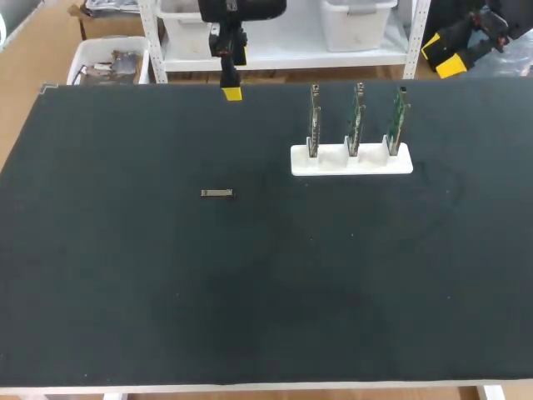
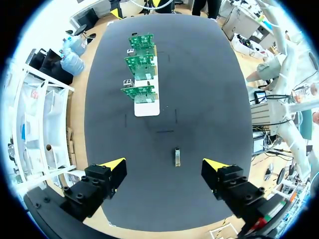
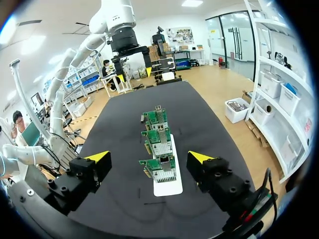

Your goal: Pick up the optical module with the left hand, and insert it into the network port with the right hand.

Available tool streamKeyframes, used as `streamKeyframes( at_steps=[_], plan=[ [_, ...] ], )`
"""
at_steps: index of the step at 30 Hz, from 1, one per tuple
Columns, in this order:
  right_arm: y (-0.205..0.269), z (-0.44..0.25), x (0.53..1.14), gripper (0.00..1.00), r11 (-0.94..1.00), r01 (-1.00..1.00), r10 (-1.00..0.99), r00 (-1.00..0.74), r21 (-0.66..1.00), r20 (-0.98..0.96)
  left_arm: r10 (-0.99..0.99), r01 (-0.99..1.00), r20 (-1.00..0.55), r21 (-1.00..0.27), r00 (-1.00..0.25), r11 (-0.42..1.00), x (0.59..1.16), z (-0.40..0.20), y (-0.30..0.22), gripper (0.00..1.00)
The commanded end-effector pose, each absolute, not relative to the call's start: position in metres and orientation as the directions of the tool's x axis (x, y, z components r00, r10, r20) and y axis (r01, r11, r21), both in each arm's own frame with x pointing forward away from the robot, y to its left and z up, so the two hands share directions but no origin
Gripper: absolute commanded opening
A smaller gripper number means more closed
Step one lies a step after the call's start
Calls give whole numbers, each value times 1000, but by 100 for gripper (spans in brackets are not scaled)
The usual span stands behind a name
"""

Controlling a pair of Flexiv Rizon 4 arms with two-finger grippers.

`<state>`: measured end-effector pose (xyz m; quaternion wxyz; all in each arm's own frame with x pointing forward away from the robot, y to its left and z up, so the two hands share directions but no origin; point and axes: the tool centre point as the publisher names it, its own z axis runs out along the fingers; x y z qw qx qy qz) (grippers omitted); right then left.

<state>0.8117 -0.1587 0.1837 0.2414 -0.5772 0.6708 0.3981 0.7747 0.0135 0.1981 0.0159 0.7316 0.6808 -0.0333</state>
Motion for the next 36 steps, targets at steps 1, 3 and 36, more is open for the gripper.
streamKeyframes(
  at_steps=[1, 3, 36],
  plan=[
    [-160, 184, 820, 100, -107, -935, -584, -217, 339, -782, 995, 997, -68, -24, 73, -75, 775, 198, 14, 100],
    [-160, 184, 820, 100, -107, -935, -584, -217, 339, -782, 991, 993, -69, -18, 111, -112, 777, 196, 1, 100],
    [-160, 184, 820, 100, -107, -935, -584, -217, 339, -782, 976, 986, 139, -4, 168, -169, 747, 125, 48, 100]
  ],
)
